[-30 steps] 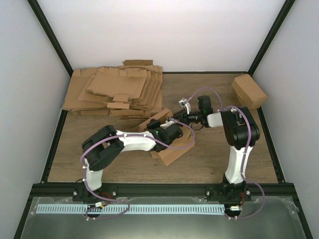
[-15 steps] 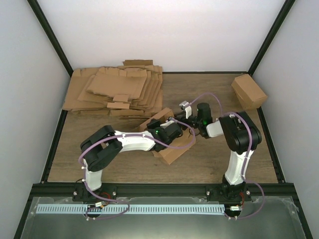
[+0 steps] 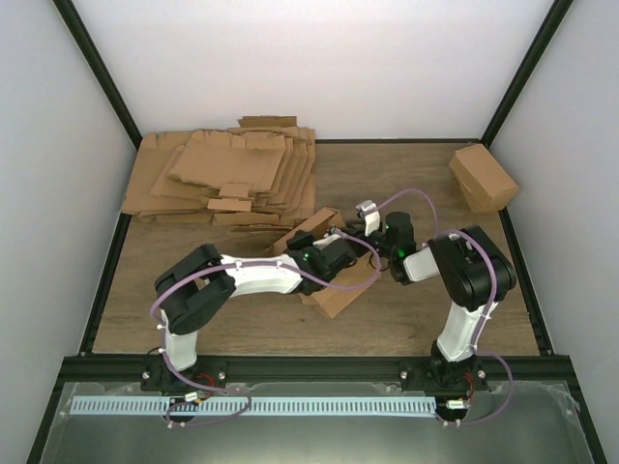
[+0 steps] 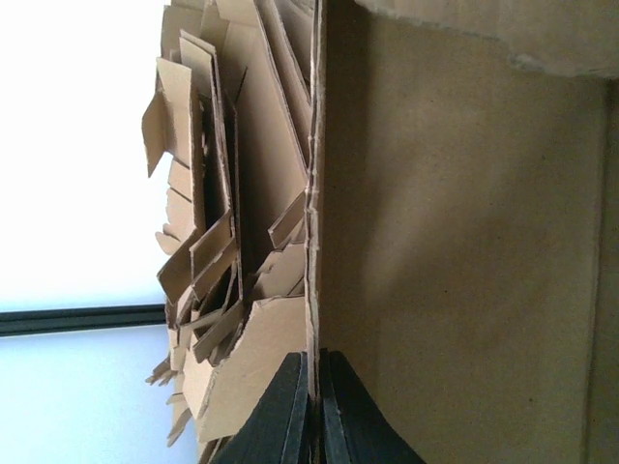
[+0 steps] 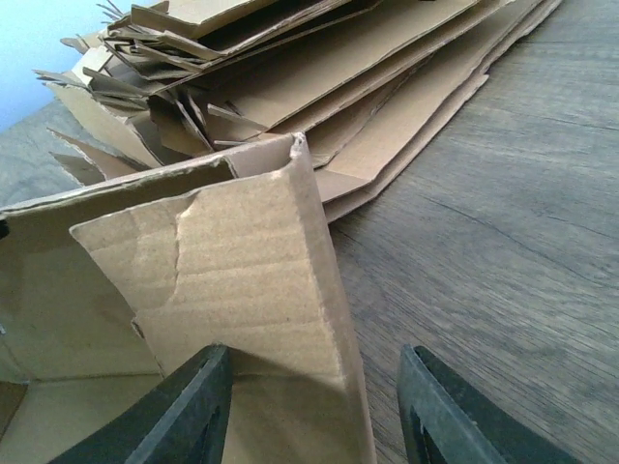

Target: Fold the paper box

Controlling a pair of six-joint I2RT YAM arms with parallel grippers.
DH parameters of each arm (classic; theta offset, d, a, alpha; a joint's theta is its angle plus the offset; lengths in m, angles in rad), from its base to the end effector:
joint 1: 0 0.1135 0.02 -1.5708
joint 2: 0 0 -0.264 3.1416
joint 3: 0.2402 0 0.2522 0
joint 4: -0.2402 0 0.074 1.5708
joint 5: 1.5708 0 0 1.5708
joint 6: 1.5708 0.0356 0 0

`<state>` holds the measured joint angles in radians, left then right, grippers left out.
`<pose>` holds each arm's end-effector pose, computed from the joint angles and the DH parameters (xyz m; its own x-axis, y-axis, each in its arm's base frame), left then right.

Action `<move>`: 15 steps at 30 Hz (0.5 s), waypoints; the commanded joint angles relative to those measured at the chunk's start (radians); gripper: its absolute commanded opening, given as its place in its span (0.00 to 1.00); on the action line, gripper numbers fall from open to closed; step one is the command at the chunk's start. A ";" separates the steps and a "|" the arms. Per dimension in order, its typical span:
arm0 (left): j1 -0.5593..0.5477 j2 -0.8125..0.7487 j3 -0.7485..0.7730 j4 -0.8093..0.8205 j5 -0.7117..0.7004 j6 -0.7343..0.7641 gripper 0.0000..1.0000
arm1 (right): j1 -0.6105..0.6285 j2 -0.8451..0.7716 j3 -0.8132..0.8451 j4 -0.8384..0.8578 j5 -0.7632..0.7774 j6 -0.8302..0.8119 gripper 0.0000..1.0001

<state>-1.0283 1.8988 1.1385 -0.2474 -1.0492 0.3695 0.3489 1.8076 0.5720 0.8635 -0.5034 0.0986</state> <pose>0.2189 -0.3034 0.1605 -0.3393 0.9114 -0.2330 0.3328 0.3480 0.8765 0.2922 0.1246 0.1203 -0.4111 -0.0578 -0.9098 -0.6846 0.6785 0.2662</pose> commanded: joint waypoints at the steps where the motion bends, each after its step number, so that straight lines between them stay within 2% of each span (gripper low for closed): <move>1: -0.039 -0.001 0.026 0.019 -0.051 0.031 0.04 | 0.013 -0.008 -0.016 0.070 0.061 -0.008 0.50; 15: -0.128 0.080 0.014 0.060 -0.179 0.062 0.04 | 0.018 0.009 -0.142 0.265 0.097 0.064 0.52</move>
<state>-1.1236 1.9381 1.1423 -0.2043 -1.2030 0.4240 0.3603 1.8076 0.4519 1.0340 -0.4591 0.1459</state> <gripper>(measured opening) 0.040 0.512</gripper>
